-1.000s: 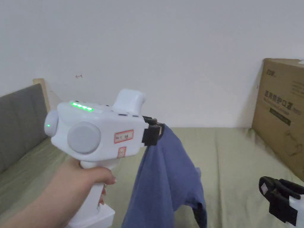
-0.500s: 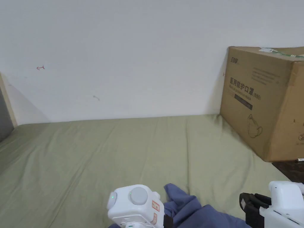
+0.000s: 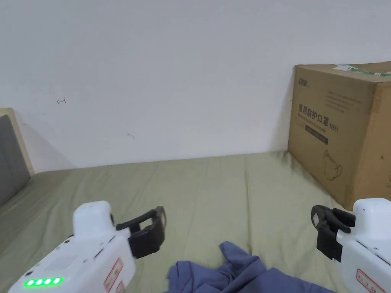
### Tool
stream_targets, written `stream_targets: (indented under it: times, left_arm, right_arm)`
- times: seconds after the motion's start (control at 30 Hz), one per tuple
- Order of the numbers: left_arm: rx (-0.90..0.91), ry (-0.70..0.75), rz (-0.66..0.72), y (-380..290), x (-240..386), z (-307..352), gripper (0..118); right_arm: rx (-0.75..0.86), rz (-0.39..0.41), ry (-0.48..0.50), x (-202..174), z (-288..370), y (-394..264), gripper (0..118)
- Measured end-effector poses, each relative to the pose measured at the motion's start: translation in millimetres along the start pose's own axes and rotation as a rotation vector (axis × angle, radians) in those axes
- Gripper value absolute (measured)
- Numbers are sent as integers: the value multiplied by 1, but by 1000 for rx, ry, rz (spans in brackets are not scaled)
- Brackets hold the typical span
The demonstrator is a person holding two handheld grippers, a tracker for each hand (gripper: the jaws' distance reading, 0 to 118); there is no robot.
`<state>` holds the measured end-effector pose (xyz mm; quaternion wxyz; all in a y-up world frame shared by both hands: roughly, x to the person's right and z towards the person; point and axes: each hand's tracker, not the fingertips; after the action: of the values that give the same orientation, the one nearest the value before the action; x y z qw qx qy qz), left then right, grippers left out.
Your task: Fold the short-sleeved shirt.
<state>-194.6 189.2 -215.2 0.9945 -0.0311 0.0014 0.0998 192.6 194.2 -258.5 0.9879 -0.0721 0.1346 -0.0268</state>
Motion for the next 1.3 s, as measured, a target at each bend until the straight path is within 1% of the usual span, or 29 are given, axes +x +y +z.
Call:
stream_targets:
  times: [0.07,0.1,0.13,0.17,0.2,0.23,0.27,0.3,0.33,0.37,0.43,0.5,0.57,0.6,0.67,0.7,0.77,0.8,0.83,0.87,0.9,0.97,1.0,1.03,1.07,1.13,1.2,1.27,1.3]
  left_arm:
    - [48,58,-40,-8,-7,16,101]
    - [41,71,-60,-15,-1,19,98]
    - [32,71,-67,-19,-2,22,85]
    - [3,82,-77,-19,-4,21,56]
    - [-52,124,-85,-24,-5,23,2]
    - [-42,117,-65,-26,-3,23,0]
    - [-67,78,-24,-26,-7,23,0]
    - [-82,82,-23,-26,-6,22,0]
    - [-89,120,-68,-25,-5,22,0]
    - [-84,115,-89,-23,-3,22,0]
    - [-68,94,-100,-18,-2,22,0]
    - [-45,106,-106,-6,1,19,0]
    - [-59,77,-60,5,-5,7,0]
    - [-104,75,-36,9,-11,-8,0]
    - [-258,70,-9,15,-27,-44,0]
    - [-375,63,7,12,-37,-67,0]
    - [-733,-27,85,-15,-64,-126,0]
    - [-904,-27,85,-36,-74,-152,0]
    - [-984,-1,59,-62,-82,-167,0]
    - [-1002,31,23,-79,-87,-175,5]
    - [-1015,42,-13,-100,-92,-180,43]
    - [-1044,53,-12,-131,-99,-191,76]
    - [-1051,42,18,-145,-100,-194,91]
    - [-1038,-1,21,-152,-99,-190,117]
    - [-1046,-11,46,-165,-97,-196,118]
    - [-1089,-37,26,-189,-90,-206,115]
    - [-1099,-55,-71,-204,-74,-217,115]
    - [-1071,-72,-177,-209,-53,-218,115]
    - [-1038,-92,-212,-206,-43,-213,113]
  right_arm:
    - [38,14,-23,-5,2,0,0]
    - [56,15,-31,-8,3,0,0]
    - [58,12,-36,-10,3,-1,0]
    - [61,7,-41,-12,3,-1,0]
    - [59,3,-40,-13,3,-1,0]
    - [55,-3,-37,-14,4,-1,0]
    - [52,-5,-34,-14,4,-2,0]
    - [50,-6,-34,-15,5,-3,0]
    - [48,-4,-33,-15,5,-3,0]
    - [47,-1,-33,-16,6,-4,0]
    - [41,5,-31,-15,5,-4,0]
    - [36,5,-32,-14,3,-4,0]
    - [29,0,-35,-11,-1,-3,0]
    - [24,-5,-36,-10,-4,-4,0]
    - [7,-13,-38,-6,-13,-5,0]
    - [-3,-14,-41,-4,-17,-6,0]
    - [-41,-17,-42,-1,-28,-11,0]
    - [-66,-23,-38,0,-34,-14,0]
    - [-92,-32,-30,2,-40,-18,0]
    - [-105,-37,-25,3,-44,-20,0]
    - [-123,-43,-21,3,-49,-24,0]
    - [-153,-46,-19,4,-56,-31,0]
    - [-168,-45,-17,5,-59,-34,0]
    - [-182,-43,-17,5,-63,-38,0]
    - [-198,-39,-20,6,-66,-42,0]
    - [-238,-39,-24,7,-74,-50,0]
    - [-265,-47,-24,8,-81,-57,0]
    - [-289,-53,-25,9,-89,-63,0]
    - [-301,-53,-28,9,-95,-66,0]
